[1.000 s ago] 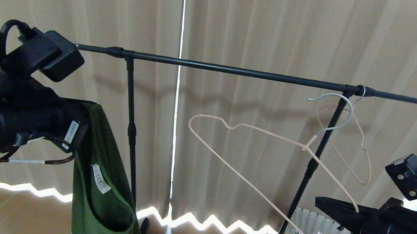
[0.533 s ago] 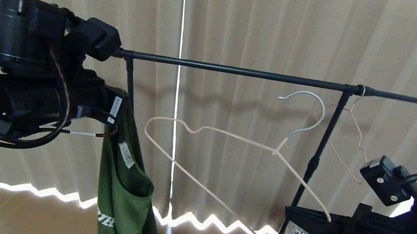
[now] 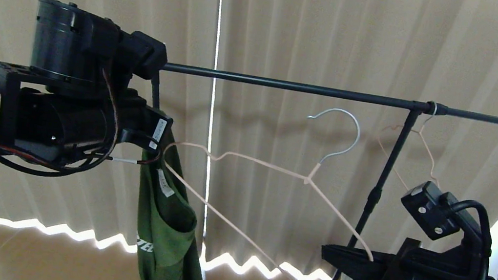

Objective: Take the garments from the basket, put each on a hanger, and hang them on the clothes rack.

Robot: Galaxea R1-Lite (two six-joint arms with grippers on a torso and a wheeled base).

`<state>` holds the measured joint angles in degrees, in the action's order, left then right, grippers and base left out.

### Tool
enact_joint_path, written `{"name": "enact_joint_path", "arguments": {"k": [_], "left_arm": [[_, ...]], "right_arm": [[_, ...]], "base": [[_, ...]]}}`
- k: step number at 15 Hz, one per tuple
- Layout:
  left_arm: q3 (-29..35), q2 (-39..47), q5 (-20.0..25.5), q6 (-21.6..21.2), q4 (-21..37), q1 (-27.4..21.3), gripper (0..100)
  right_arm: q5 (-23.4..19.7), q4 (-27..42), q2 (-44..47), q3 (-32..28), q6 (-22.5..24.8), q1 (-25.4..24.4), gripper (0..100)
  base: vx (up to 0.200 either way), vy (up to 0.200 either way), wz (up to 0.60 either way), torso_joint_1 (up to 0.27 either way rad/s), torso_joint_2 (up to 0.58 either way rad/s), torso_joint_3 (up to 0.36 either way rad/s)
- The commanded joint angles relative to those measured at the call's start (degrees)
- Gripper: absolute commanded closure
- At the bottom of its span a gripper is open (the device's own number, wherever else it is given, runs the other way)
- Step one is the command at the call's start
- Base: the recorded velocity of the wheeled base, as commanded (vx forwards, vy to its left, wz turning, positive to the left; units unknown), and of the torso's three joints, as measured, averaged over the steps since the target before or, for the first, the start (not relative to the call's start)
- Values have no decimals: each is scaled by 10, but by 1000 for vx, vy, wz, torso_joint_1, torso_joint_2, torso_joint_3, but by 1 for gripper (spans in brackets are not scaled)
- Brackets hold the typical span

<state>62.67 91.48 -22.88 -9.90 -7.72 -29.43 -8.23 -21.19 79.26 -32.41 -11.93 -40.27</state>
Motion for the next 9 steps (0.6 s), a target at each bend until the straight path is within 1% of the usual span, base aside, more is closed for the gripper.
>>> {"name": "enact_joint_path", "arguments": {"k": [1, 3, 9], "left_arm": [[3, 9, -8, -1, -2, 0, 100], [10, 19, -34, 0, -2, 1, 100], [10, 17, -43, -1, -1, -3, 100]], "right_arm": [[0, 0, 9, -3, 0, -14, 100], [0, 0, 12, -9, 0, -23, 100], [8, -1, 60, -49, -2, -24, 100]], "base": [[0, 0, 0, 0, 0, 0], [0, 0, 0, 0, 0, 0], [0, 0, 0, 0, 0, 0]]}}
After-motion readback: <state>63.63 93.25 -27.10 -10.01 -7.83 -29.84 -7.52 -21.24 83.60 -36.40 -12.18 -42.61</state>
